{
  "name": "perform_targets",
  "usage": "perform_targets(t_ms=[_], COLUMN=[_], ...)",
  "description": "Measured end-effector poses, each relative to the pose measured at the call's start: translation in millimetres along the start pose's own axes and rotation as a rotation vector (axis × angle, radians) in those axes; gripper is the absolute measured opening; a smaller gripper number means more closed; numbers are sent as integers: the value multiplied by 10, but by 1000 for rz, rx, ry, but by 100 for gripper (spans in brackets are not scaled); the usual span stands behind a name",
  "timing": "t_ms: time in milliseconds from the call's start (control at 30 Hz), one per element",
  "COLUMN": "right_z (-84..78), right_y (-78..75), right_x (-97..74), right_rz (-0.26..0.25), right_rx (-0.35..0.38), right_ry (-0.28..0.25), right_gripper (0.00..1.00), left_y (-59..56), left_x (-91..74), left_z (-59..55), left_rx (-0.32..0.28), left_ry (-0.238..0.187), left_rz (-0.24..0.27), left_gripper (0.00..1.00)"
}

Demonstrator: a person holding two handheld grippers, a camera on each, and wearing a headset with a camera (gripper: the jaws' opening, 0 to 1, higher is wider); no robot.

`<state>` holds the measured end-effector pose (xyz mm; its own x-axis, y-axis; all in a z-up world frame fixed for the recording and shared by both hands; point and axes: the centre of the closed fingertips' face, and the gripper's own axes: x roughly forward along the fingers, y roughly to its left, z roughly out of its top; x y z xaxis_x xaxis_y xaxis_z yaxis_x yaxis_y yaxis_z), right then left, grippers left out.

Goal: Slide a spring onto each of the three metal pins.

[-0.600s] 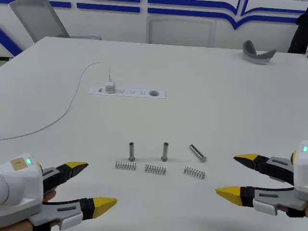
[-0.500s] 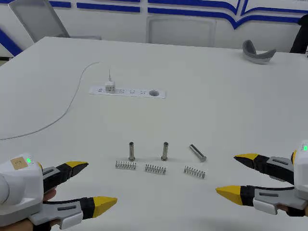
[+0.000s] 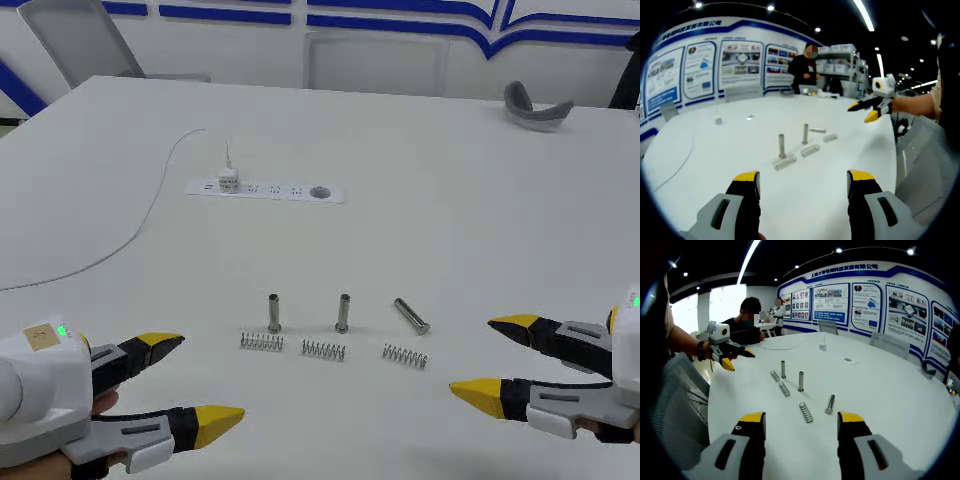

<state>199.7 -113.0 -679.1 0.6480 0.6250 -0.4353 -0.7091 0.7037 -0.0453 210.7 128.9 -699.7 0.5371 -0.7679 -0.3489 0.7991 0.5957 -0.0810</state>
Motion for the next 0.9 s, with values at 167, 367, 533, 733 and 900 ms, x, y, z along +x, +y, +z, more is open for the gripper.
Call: perform_targets(t_ms=[167, 367, 533, 733, 900], right_z=[47, 111, 141, 181, 218], right_y=[-25, -67, -105, -234, -364], right_x=[4, 23, 44, 119, 205], right_rz=[-10, -18, -25, -43, -69], right_rx=[4, 1, 2, -1, -5], right_ry=[-3, -6, -8, 8, 27], right_gripper=[59, 58, 57, 55, 52], left_y=[-1, 2, 12, 15, -1], left_x=[5, 13, 9, 14, 29], left_z=[-9, -24, -42, -68, -73], left_rx=[0, -1, -2, -3, -4], left_ry=[3, 5, 7, 13, 15], left_rz=[-1, -2, -1, -1, -5], left_gripper=[72, 72, 72, 71, 71])
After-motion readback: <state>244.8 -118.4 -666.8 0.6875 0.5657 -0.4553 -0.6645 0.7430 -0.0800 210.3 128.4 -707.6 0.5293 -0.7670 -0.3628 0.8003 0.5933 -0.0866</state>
